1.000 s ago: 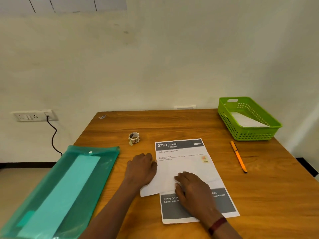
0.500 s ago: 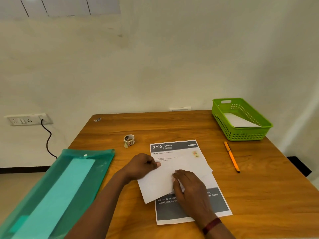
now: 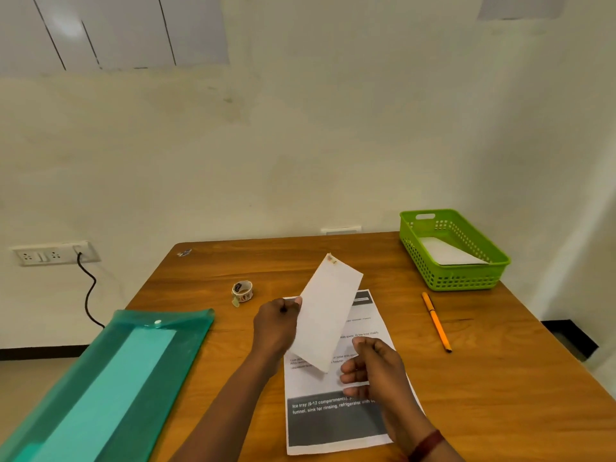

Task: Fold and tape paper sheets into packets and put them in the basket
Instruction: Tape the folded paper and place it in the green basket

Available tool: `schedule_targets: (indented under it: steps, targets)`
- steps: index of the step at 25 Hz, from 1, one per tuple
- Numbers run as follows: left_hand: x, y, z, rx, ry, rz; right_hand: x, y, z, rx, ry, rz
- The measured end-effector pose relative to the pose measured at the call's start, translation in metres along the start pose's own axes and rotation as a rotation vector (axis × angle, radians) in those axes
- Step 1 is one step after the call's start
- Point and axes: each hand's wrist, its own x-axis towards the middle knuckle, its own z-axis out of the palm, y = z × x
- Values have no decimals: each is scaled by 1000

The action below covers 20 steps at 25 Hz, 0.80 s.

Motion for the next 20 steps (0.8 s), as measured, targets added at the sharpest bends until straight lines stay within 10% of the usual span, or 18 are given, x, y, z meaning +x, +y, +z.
schedule_targets:
  steps: [9, 20]
  targets:
    - [-23, 43, 88, -80, 133, 94, 7, -36, -36, 19, 147, -93]
    - [-10, 128, 140, -295, -473, 132, 41, -145, -141, -132, 296, -373]
